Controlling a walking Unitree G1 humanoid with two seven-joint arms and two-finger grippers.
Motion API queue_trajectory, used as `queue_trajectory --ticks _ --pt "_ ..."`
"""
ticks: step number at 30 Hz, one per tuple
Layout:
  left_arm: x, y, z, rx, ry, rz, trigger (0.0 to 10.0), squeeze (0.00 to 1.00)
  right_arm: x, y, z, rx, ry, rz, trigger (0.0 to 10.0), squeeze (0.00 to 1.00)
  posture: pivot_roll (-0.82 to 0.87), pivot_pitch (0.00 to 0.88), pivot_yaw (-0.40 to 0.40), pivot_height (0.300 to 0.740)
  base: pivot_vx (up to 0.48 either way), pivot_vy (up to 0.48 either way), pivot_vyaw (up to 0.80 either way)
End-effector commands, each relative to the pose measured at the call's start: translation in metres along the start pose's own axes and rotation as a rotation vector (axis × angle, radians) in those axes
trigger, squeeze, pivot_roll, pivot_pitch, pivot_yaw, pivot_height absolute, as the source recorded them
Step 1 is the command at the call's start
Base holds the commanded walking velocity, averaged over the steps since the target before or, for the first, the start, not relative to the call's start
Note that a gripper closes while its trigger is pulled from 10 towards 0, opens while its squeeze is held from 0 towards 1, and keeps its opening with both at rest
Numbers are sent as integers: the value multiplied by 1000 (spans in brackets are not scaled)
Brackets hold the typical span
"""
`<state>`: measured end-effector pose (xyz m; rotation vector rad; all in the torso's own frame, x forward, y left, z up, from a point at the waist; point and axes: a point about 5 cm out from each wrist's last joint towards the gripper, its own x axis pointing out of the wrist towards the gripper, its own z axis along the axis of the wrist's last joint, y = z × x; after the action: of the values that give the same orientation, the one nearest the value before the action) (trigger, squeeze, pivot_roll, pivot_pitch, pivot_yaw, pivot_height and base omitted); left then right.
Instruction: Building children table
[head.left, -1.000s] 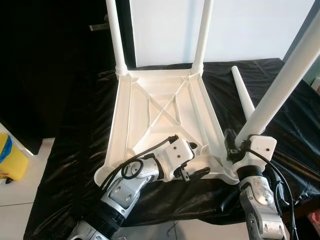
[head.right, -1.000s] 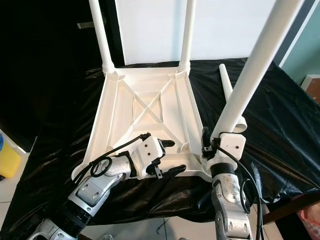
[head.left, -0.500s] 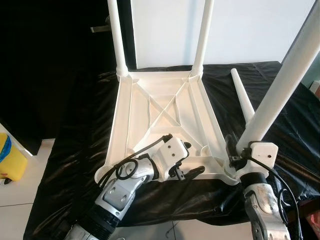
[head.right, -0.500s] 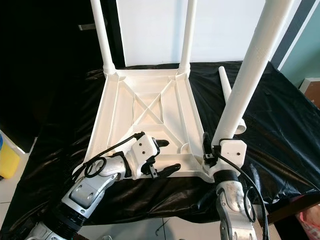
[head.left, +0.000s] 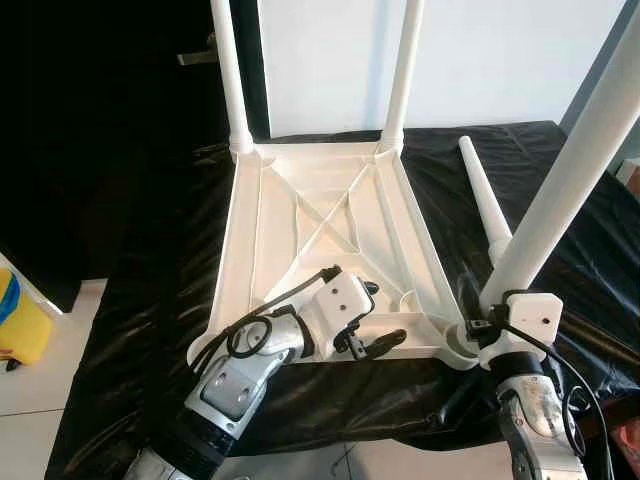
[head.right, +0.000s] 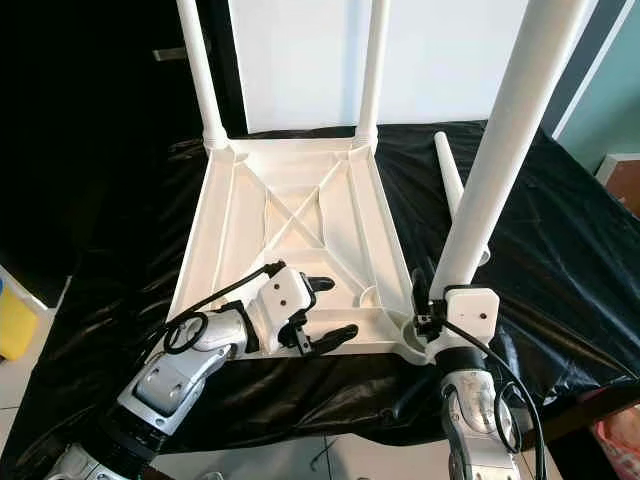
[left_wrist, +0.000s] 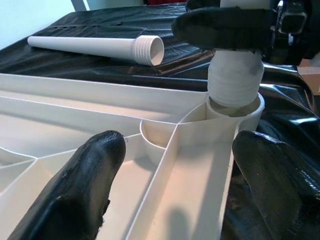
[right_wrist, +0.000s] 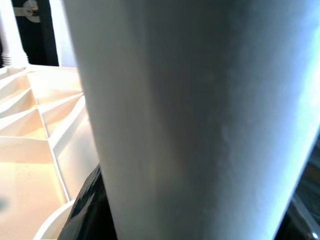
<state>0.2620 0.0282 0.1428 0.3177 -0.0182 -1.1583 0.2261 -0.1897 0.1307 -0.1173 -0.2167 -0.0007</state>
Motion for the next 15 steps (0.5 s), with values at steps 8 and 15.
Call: queue_trajectory --ticks 8,15 --pt "2 6 5 21 -3 7 10000 0 -2 9 -10 -38 35 112 10000 0 -33 19 7 740 0 0 0" --pt "2 8 6 32 -10 15 10000 0 -7 4 -12 -49 46 136 10000 0 -36 22 6 740 0 0 0"
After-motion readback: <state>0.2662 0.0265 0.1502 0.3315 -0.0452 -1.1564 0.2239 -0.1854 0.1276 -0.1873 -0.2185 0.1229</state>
